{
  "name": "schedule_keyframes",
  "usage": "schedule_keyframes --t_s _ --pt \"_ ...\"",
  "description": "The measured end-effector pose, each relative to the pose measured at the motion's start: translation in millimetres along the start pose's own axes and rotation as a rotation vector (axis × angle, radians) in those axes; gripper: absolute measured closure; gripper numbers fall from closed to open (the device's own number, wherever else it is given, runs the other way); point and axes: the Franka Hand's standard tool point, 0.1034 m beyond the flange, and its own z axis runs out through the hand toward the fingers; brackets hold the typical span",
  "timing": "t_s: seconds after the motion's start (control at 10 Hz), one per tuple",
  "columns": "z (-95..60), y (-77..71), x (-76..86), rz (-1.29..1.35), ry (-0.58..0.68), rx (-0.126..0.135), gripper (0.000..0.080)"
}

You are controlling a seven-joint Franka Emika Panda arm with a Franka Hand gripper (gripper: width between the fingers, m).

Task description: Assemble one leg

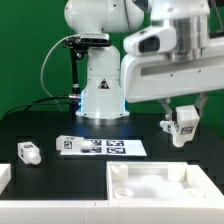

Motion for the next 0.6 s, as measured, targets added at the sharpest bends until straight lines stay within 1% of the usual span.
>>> schedule_keyframes --t_s 0.1,0.2,0.4,0.5,0.6 --pt "-11.5 -7.0 17.0 -0.067 0.078 -0.041 0.0515" --pt "-7.3 -6.0 18.6 -0.055 0.157 -0.038 0.0515" --pt "-5.1 -0.9 19.5 -0.053 0.294 -0.054 0.0515" --pt "-4.1 0.2 23.7 -0.062 0.374 -0.066 0.0515" --pt "3.9 -0.8 27.9 -0.074 0.495 -0.077 0.0515"
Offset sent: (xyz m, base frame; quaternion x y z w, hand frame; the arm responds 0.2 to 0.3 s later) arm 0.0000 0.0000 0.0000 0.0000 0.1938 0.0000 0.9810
